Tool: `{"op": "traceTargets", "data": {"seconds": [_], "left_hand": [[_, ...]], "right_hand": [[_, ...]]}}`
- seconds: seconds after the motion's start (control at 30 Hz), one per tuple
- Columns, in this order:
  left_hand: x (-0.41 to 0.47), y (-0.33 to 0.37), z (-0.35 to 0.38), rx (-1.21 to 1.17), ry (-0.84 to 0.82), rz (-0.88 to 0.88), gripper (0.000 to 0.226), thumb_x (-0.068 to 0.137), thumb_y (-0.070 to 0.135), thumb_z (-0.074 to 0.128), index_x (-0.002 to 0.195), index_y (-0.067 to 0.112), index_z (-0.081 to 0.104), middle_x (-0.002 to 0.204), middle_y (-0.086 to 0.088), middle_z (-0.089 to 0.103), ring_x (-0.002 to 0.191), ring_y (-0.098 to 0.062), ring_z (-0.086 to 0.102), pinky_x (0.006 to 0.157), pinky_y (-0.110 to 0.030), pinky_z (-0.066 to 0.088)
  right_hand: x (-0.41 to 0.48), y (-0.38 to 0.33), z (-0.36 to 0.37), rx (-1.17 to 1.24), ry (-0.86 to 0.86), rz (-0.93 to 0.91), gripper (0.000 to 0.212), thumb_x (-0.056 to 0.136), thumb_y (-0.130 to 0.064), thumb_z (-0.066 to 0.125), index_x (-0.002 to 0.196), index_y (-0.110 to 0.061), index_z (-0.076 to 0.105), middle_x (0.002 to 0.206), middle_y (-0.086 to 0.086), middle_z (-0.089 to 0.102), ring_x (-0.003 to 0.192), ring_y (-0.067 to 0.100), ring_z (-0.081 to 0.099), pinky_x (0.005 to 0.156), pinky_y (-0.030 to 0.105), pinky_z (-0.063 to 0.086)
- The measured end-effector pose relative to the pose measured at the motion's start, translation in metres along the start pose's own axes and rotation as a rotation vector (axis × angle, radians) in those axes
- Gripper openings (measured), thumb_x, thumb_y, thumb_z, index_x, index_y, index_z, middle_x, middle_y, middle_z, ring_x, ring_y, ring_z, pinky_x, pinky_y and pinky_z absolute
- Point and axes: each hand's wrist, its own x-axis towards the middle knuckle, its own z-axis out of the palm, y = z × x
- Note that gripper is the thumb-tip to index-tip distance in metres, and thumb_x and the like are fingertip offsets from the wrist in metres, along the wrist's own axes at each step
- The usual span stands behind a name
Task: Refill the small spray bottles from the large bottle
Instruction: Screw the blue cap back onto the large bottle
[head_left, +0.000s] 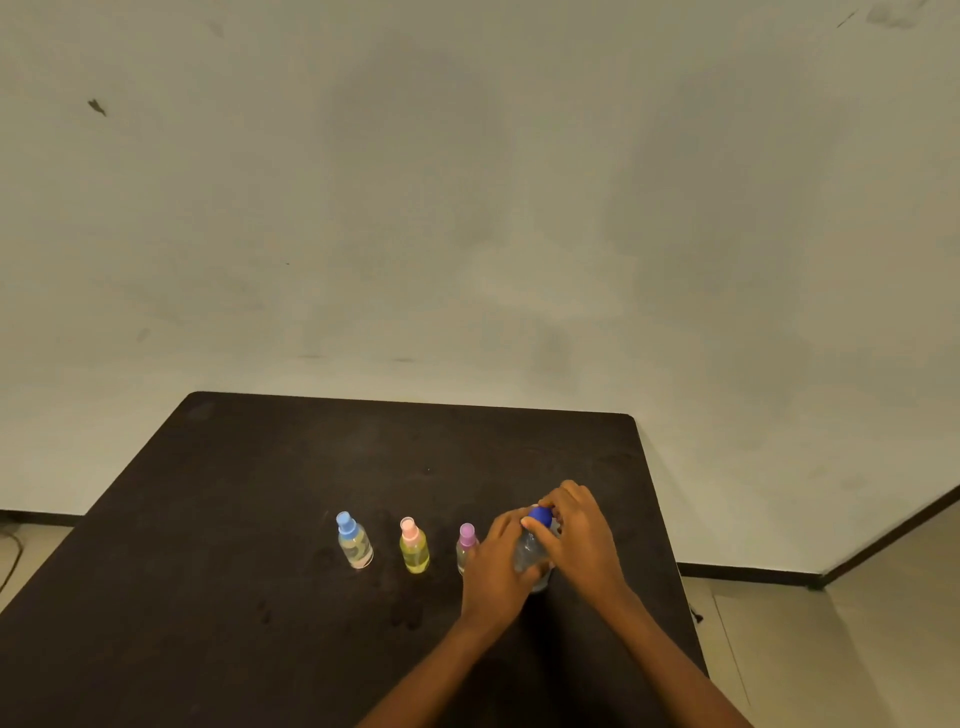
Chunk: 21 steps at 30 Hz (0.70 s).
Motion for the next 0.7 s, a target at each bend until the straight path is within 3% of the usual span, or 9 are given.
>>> {"op": "traceTargets", "data": {"seconds": [0.1,0.23,0.33,0.37,0.4,0.5,0.57,0.63,0.7], "left_hand": [[-0.002,0.002,-0.003,0.011,-0.024,0.004,0.052,0.088,0.027,0.058,0.135,0.016,0.04,0.142,-0.002,0.042,0.134,-0.014,0.032,0.115,-0.034,0.014],[-0.005,0.005,-0.003,-0.119,-0.09,-0.004,0.069,0.084,0.061,0.041,0.132,0.012,0.044,0.135,-0.005,0.05,0.125,-0.004,0.039,0.116,-0.032,0.016],[-0.001,0.0,-0.002,-0.027,-0.014,-0.017,0.05,0.085,0.031,0.061,0.131,0.016,0.046,0.134,-0.001,0.05,0.128,-0.014,0.041,0.115,-0.038,0.021],[-0.001,0.0,-0.001,-0.063,-0.026,-0.005,0.048,0.085,0.033,0.06,0.128,0.015,0.049,0.13,-0.001,0.054,0.125,-0.013,0.045,0.114,-0.039,0.024],[-0.002,0.002,-0.001,-0.105,-0.039,0.001,0.053,0.083,0.047,0.055,0.125,0.015,0.053,0.126,-0.001,0.057,0.121,-0.012,0.049,0.113,-0.038,0.027],[0.0,-0.006,0.006,-0.14,-0.055,-0.023,0.107,0.059,0.09,0.017,0.123,0.014,0.055,0.123,-0.004,0.059,0.118,-0.014,0.052,0.112,-0.033,0.029],[0.0,-0.004,0.005,-0.126,-0.042,-0.028,0.09,0.069,0.082,0.03,0.124,0.015,0.054,0.125,-0.003,0.058,0.119,-0.014,0.05,0.112,-0.034,0.029],[0.0,-0.003,0.005,-0.102,-0.016,-0.029,0.05,0.082,0.047,0.056,0.122,0.018,0.054,0.125,-0.002,0.058,0.119,-0.012,0.051,0.11,-0.038,0.031],[0.001,-0.002,0.004,-0.096,-0.043,-0.023,0.04,0.079,0.044,0.055,0.116,0.027,0.055,0.125,-0.003,0.058,0.12,-0.014,0.051,0.111,-0.04,0.03]], "right_hand": [[-0.004,-0.002,0.002,0.033,0.044,0.064,0.023,0.083,-0.029,0.063,0.091,-0.007,0.06,0.093,0.004,0.056,0.089,0.018,0.053,0.076,0.023,0.042],[0.001,-0.003,-0.004,0.005,-0.029,0.048,0.039,0.081,-0.034,0.066,0.109,-0.008,0.055,0.11,0.004,0.052,0.102,0.015,0.05,0.088,0.026,0.043],[0.006,-0.006,-0.011,0.017,-0.251,0.114,0.052,0.084,-0.028,0.064,0.13,-0.012,0.046,0.131,0.004,0.045,0.122,0.015,0.043,0.103,0.026,0.031],[0.008,-0.007,-0.013,0.009,-0.284,0.084,0.047,0.087,-0.024,0.061,0.13,-0.013,0.046,0.132,0.005,0.046,0.124,0.016,0.042,0.105,0.024,0.03],[0.011,-0.008,-0.015,-0.025,-0.309,0.05,0.042,0.088,-0.022,0.059,0.128,-0.014,0.049,0.131,0.005,0.048,0.123,0.016,0.043,0.105,0.022,0.03],[0.019,-0.013,-0.021,-0.244,-0.454,0.027,0.037,0.09,-0.022,0.056,0.127,-0.016,0.05,0.131,0.005,0.048,0.121,0.016,0.043,0.106,0.025,0.033],[0.021,-0.016,-0.025,-0.282,-0.438,-0.009,0.035,0.091,-0.02,0.054,0.125,-0.014,0.052,0.129,0.005,0.048,0.121,0.018,0.044,0.105,0.025,0.033],[0.018,-0.014,-0.023,-0.25,-0.342,-0.086,0.03,0.091,-0.019,0.054,0.12,-0.012,0.057,0.123,0.006,0.052,0.117,0.02,0.046,0.1,0.025,0.035],[0.013,-0.009,-0.019,-0.263,-0.275,-0.105,0.032,0.09,-0.026,0.055,0.12,-0.012,0.058,0.12,0.006,0.053,0.113,0.017,0.047,0.098,0.023,0.036]]}}
